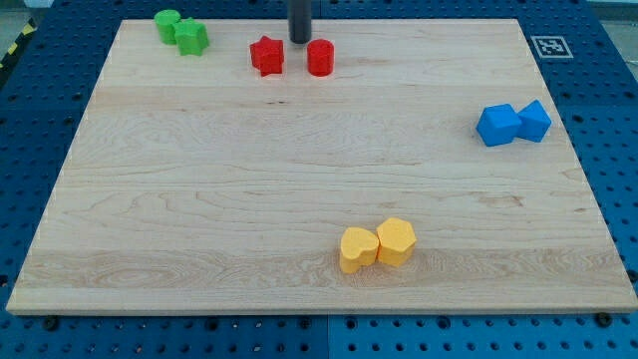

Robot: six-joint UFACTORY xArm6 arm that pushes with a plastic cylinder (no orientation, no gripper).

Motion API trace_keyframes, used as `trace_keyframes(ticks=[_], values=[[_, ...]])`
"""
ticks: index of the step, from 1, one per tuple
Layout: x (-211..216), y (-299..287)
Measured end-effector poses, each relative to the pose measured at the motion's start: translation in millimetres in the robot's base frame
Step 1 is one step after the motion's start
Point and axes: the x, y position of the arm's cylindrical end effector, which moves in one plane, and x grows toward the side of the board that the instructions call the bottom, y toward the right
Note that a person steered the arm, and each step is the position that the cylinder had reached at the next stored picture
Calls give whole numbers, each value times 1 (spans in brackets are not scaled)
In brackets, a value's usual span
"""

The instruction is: Move the green circle and green star slightly right

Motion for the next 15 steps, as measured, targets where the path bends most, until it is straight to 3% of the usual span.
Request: trace_keyframes(ticks=[1,2,4,5,7,9,15], values=[[-7,-40],[-12,-44],[-24,-142],[-37,-163],[-37,-157],[-35,-79],[60,-66]])
